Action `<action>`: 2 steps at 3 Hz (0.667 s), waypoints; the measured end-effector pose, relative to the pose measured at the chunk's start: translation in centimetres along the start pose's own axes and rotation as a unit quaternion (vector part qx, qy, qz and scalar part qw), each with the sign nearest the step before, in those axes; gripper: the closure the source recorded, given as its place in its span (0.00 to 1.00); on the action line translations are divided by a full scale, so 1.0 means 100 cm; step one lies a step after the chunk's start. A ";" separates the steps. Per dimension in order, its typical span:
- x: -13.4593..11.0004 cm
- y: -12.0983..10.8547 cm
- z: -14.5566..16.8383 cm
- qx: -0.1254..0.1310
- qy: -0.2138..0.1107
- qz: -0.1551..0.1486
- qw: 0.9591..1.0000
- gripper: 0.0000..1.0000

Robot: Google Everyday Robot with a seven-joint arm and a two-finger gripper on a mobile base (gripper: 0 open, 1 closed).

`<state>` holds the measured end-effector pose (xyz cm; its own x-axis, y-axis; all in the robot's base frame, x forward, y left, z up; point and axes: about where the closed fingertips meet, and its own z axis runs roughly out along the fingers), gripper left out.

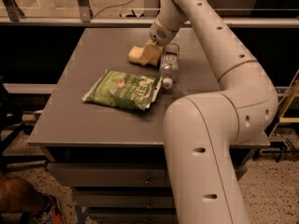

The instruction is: Pick sponge

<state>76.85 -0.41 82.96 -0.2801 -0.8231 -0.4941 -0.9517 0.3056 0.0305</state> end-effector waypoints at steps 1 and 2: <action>-0.040 0.014 -0.043 0.021 -0.035 -0.057 0.998 1.00; -0.064 0.025 -0.069 0.034 -0.053 -0.091 0.994 1.00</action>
Offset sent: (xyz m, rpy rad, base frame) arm -0.0312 0.0317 0.1413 0.0696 -0.2483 0.1807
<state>75.36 2.31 92.13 -0.0859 -0.8141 -0.5744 -0.9735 0.1912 -0.1255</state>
